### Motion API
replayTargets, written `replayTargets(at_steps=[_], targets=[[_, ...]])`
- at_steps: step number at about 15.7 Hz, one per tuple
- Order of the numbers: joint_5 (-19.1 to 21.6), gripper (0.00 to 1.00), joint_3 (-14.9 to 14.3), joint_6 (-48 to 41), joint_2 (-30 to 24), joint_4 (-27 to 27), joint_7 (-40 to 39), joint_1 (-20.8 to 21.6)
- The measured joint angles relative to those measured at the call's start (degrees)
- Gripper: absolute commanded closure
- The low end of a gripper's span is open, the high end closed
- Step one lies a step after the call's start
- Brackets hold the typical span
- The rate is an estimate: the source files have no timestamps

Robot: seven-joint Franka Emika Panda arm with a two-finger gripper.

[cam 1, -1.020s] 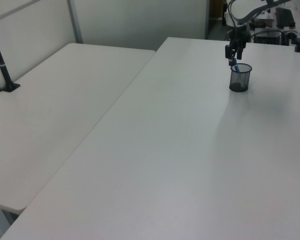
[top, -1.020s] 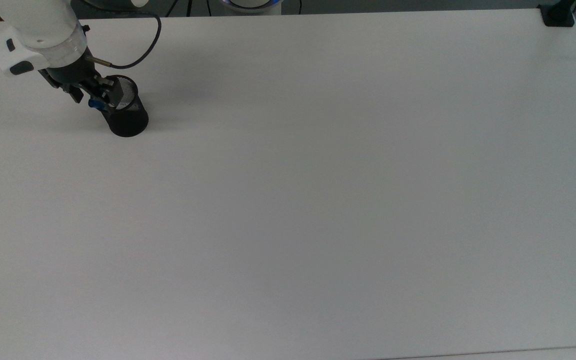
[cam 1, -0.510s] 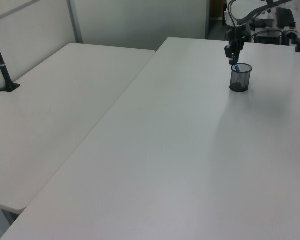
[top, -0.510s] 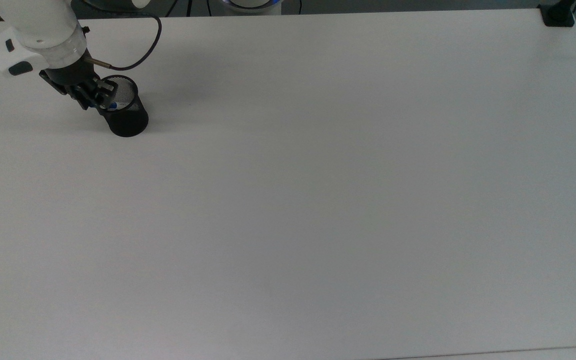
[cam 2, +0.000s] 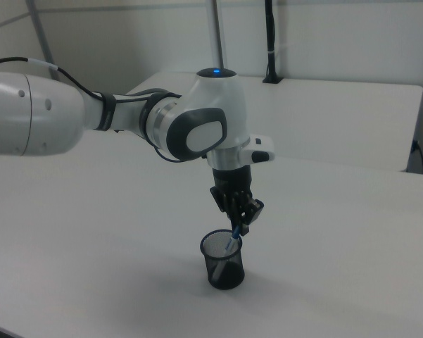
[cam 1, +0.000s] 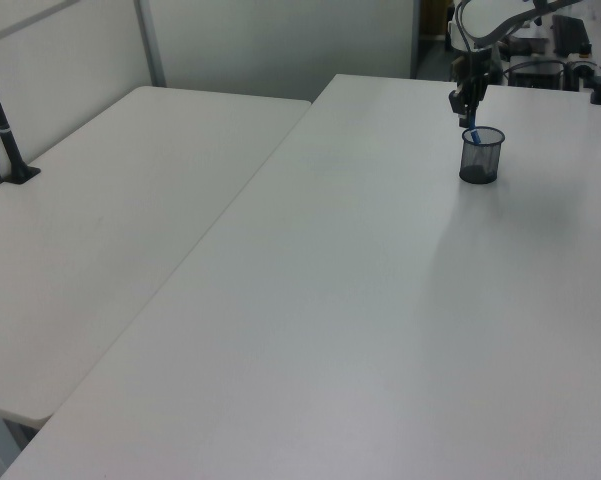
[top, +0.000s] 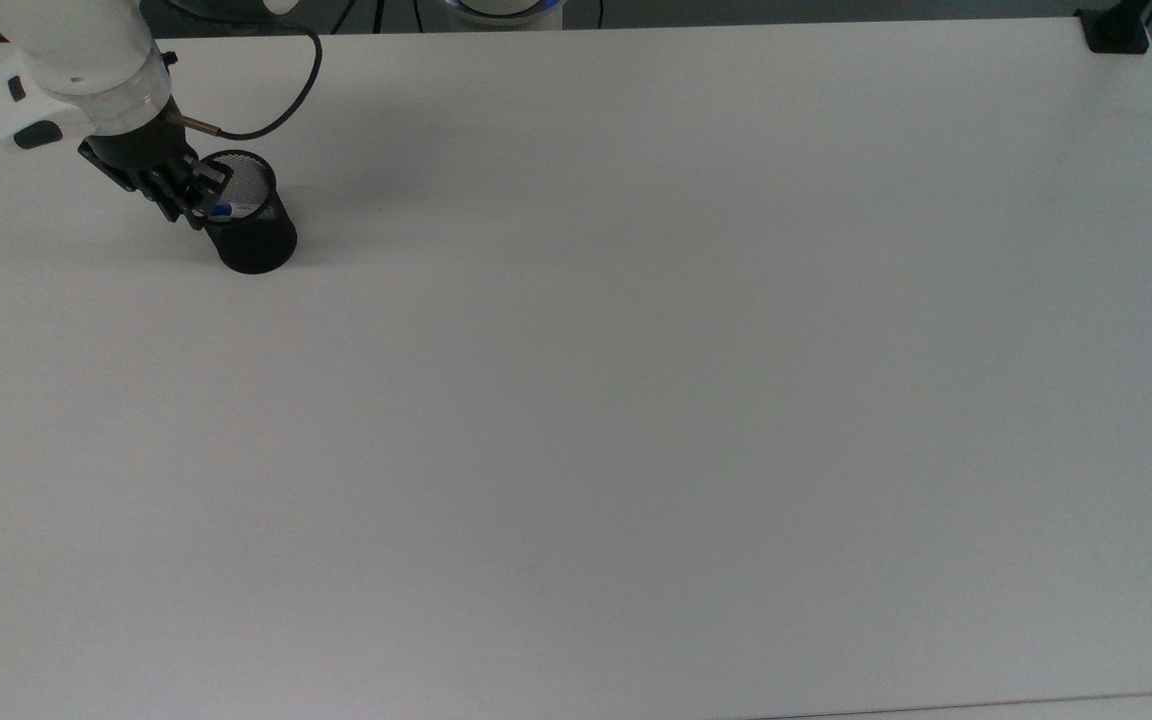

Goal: Remove the marker
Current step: 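Close the gripper on the blue marker's cap, then lift the blue marker up out of the mesh cup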

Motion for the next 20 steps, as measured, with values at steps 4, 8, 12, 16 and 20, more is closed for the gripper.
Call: replayTargets(at_steps=[4,8,12,16,20], targets=[[0.01,0.84,0.0,0.03,-0.15,0.18,0.0,-0.02],[0.79,0.84,0.0,0.04,-0.99,1.72,0.01,-0.03],[1.61,0.84,0.0,-0.02,-4.24,3.37,0.01,0.05],[1.68,0.84,0.03,-0.44,-7.78,5.74,0.01,0.34],[2.22,0.84,0.71,-6.75,-10.54,8.18,0.0,1.13]])
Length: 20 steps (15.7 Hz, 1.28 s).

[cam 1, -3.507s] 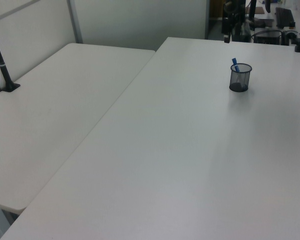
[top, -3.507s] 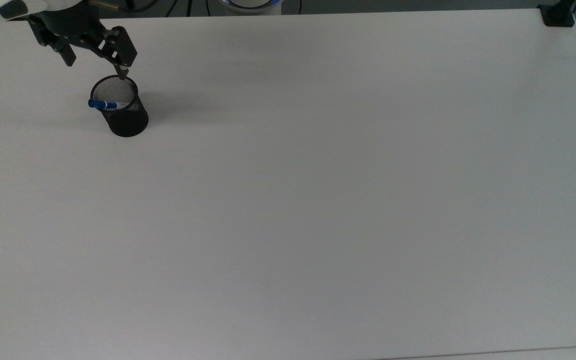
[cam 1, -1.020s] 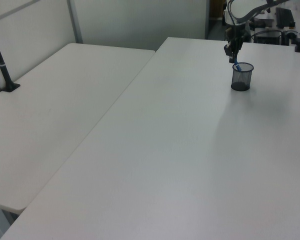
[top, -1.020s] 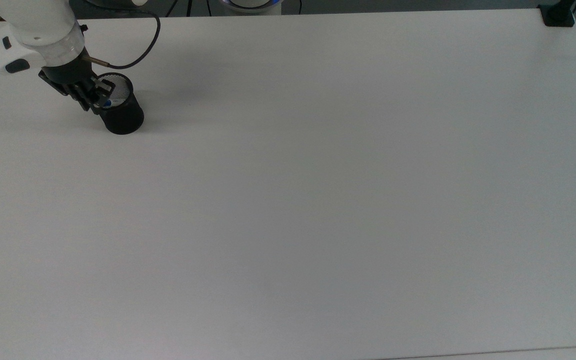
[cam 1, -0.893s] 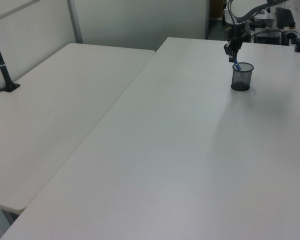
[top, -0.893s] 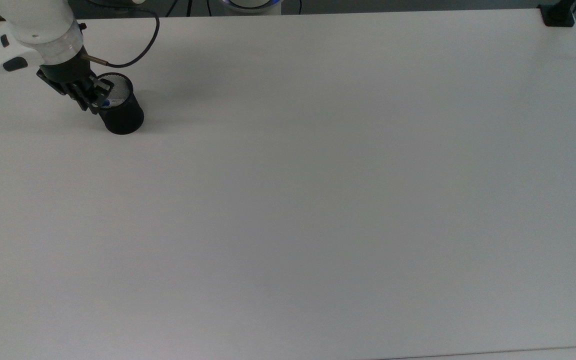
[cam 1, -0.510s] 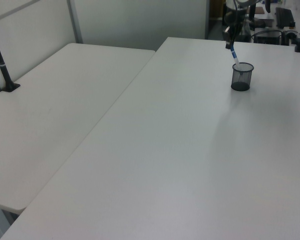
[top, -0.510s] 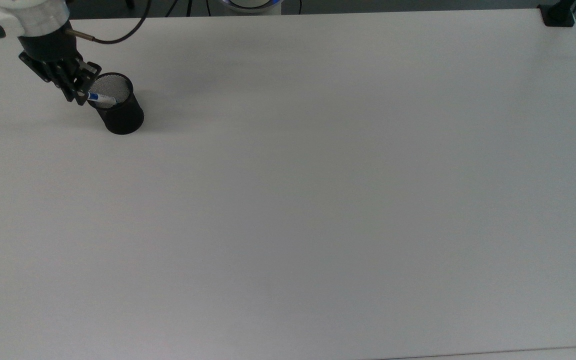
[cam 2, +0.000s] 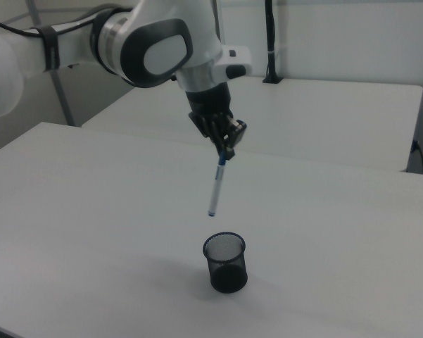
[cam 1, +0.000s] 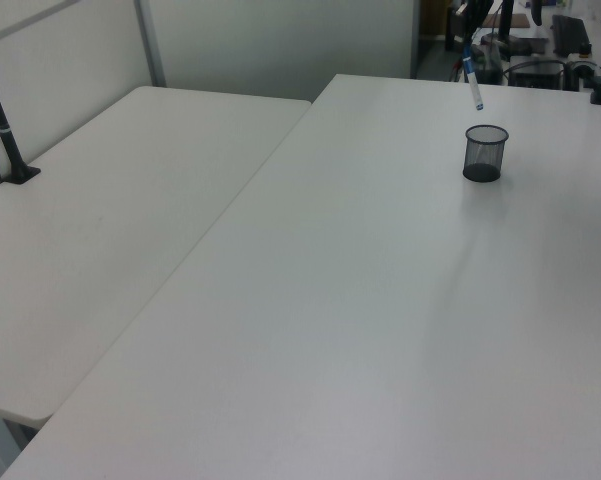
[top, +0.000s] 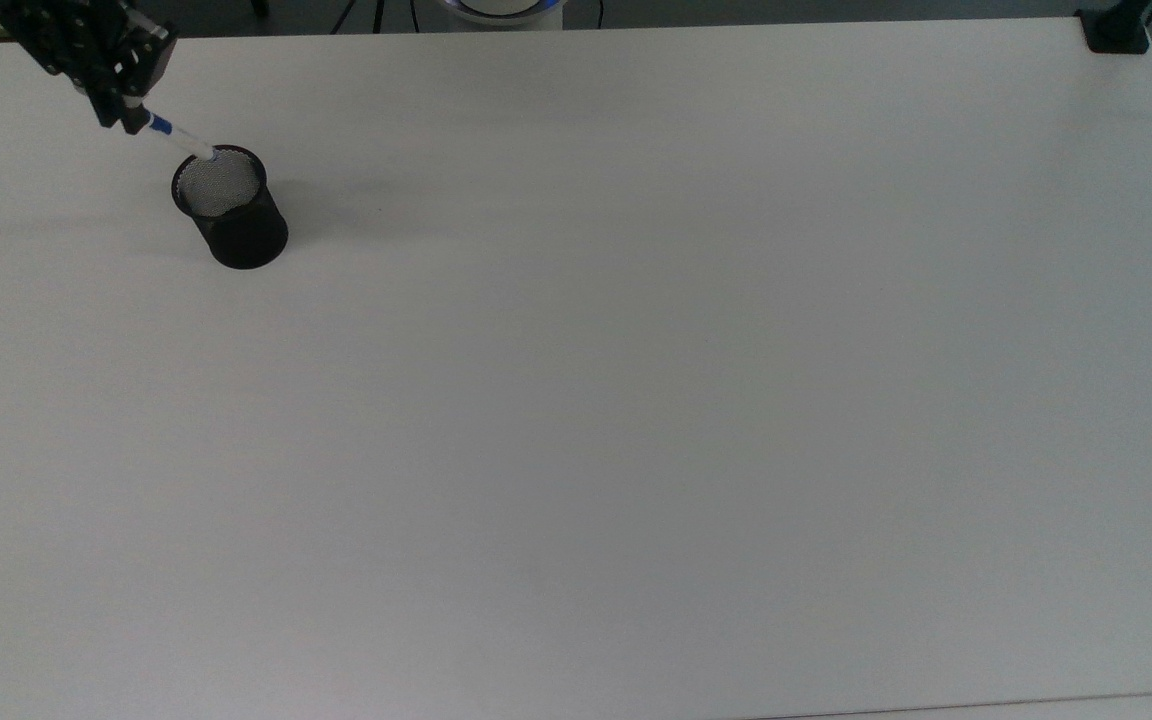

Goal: Remove the marker
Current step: 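Lift the blue marker up out of the mesh cup, then carry the marker away from the cup and lower it to the table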

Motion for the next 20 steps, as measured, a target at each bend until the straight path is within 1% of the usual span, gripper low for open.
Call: replayTargets(at_steps=[3,6,9,14,17,20], targets=[[0.77,0.84,1.79,-5.35,-0.1,0.41,0.0,2.42],[0.8,0.83,3.42,-10.48,1.03,0.31,0.08,6.45],[0.8,0.83,3.65,-13.27,3.65,0.14,0.18,11.26],[0.78,0.82,3.71,-13.9,9.37,-0.7,0.18,17.86],[0.77,0.82,3.69,-13.91,12.6,-0.87,1.06,19.88],[0.75,0.79,3.69,-13.81,15.04,-0.82,1.8,20.51]])
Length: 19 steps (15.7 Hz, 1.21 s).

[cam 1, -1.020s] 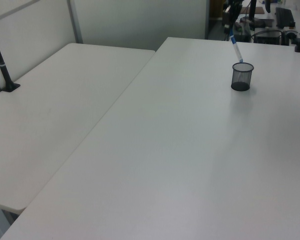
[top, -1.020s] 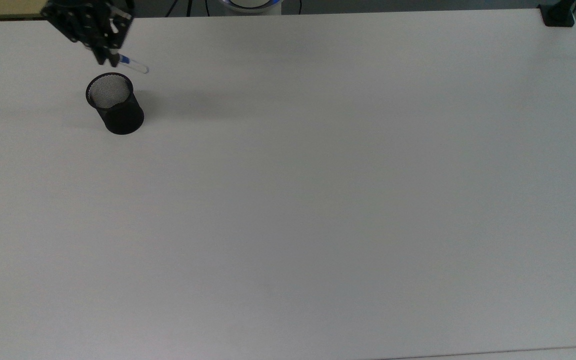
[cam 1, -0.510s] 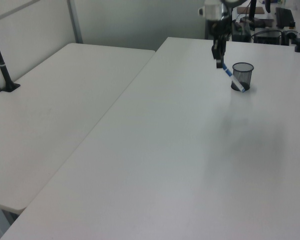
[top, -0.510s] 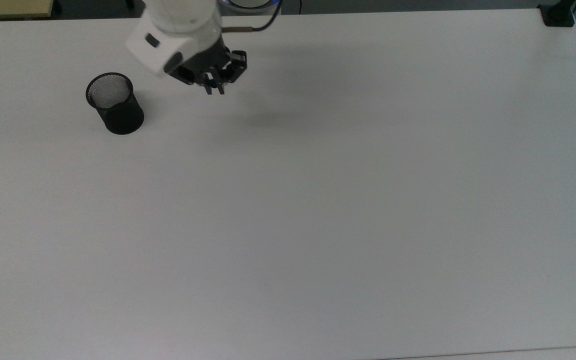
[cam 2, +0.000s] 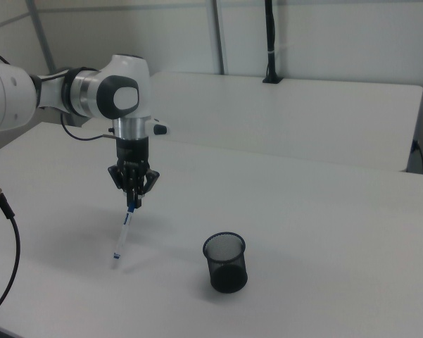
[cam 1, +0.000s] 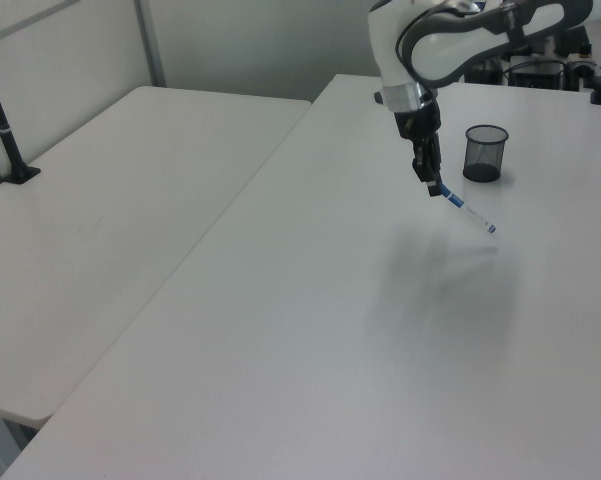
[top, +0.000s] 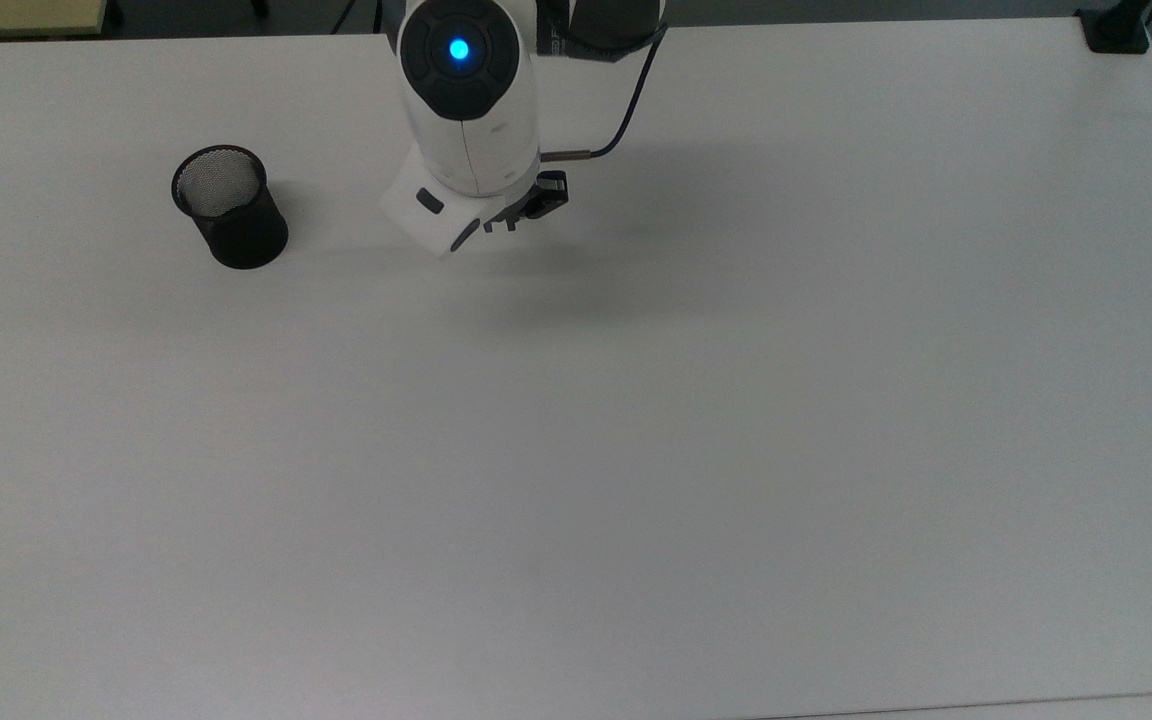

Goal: Remove the marker

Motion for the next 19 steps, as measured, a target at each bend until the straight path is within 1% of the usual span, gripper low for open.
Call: replayTargets(at_steps=[1,4,8,10,11,12,13,16,17,19], targets=[[0.0,0.78,0.0,0.33,0.53,0.03,0.15,0.12],[-0.46,0.67,0.02,3.19,2.05,0.04,2.41,0.76],[-0.78,0.43,0.35,7.05,3.68,0.06,5.76,1.5],[-0.79,0.28,0.35,7.78,3.73,0.19,7.06,1.5],[-0.8,0.18,0.35,7.84,3.69,0.44,7.54,1.46],[-0.81,0.04,0.35,7.85,3.51,0.7,8.34,1.4],[-1.18,0.0,0.34,7.86,3.06,1.02,9.31,1.29],[-3.11,0.0,0.52,7.86,-0.3,1.81,11.29,0.16],[-3.24,0.0,1.29,7.86,-2.08,1.89,11.44,-1.13],[-3.36,0.0,4.07,7.2,-6.14,1.86,11.52,-5.16]])
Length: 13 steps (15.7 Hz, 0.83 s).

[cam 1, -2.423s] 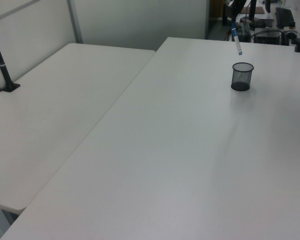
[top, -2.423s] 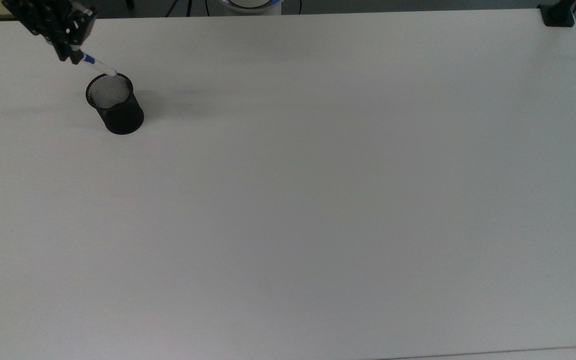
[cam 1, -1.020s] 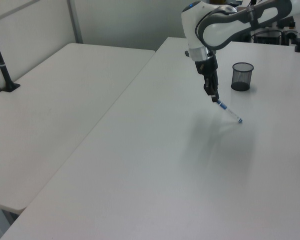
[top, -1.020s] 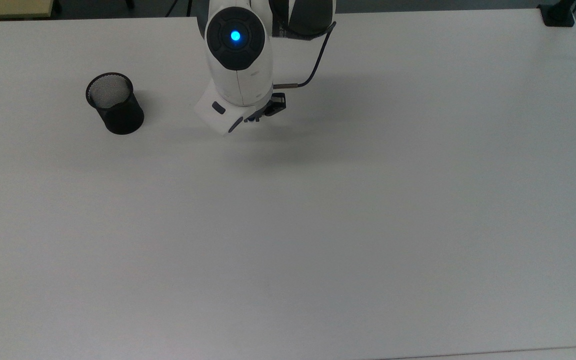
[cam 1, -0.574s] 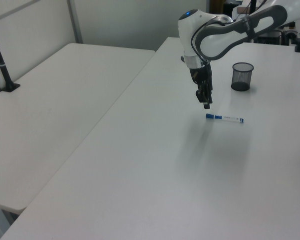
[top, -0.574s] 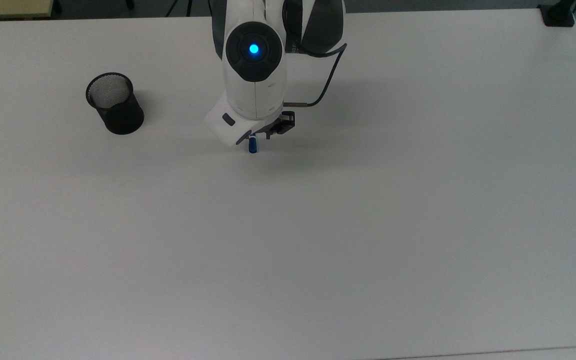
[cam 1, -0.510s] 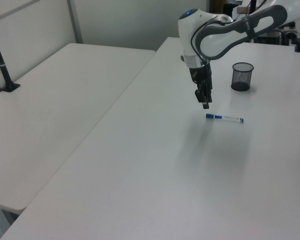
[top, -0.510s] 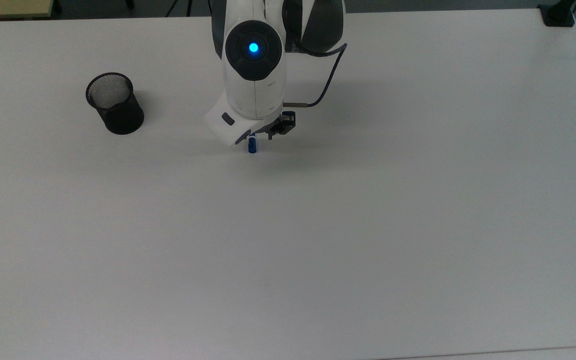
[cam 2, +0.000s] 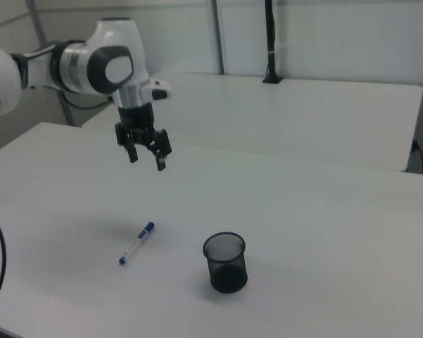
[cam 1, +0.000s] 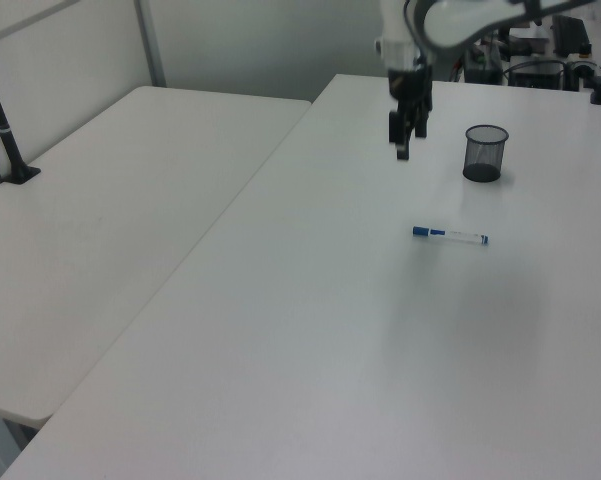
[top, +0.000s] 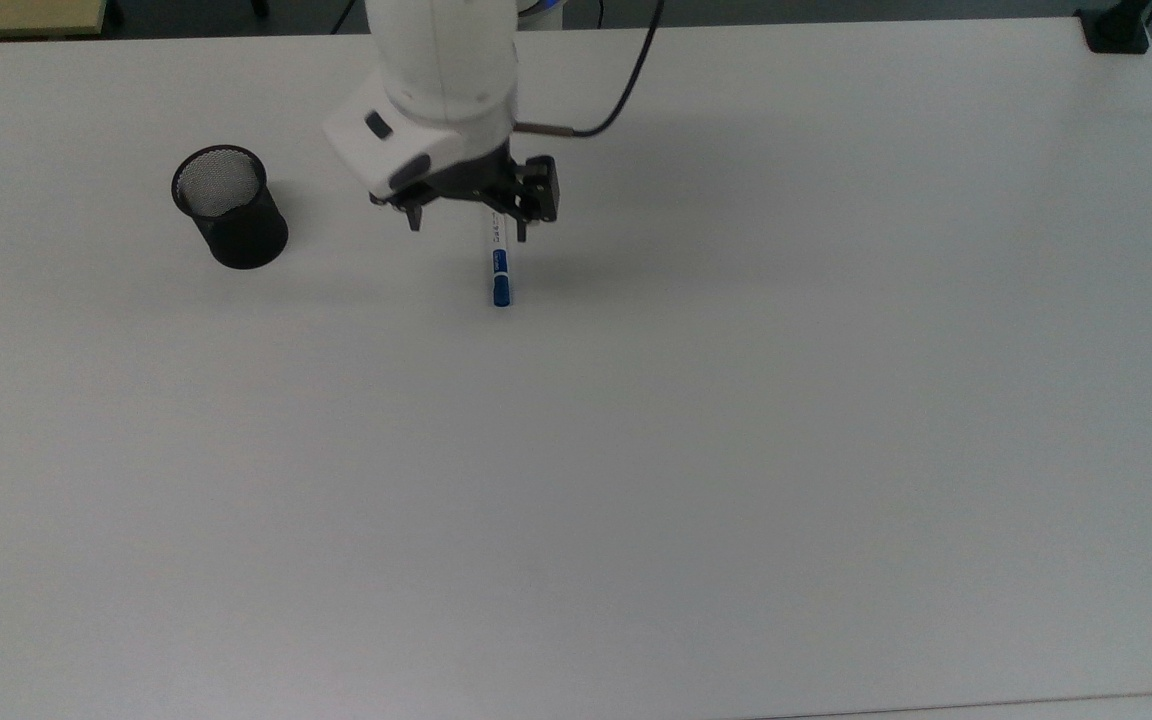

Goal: Remove the marker

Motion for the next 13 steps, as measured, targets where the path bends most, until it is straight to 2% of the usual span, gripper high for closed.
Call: replayTargets(at_steps=[2,6,13], targets=[[0.0,0.0,1.95,-2.82,-4.01,-0.03,0.0,-3.25],[0.0,0.0,3.97,-6.49,-9.67,-0.32,0.04,-6.35],[0.0,0.0,4.8,-6.52,-11.79,-0.65,0.03,-9.06]])
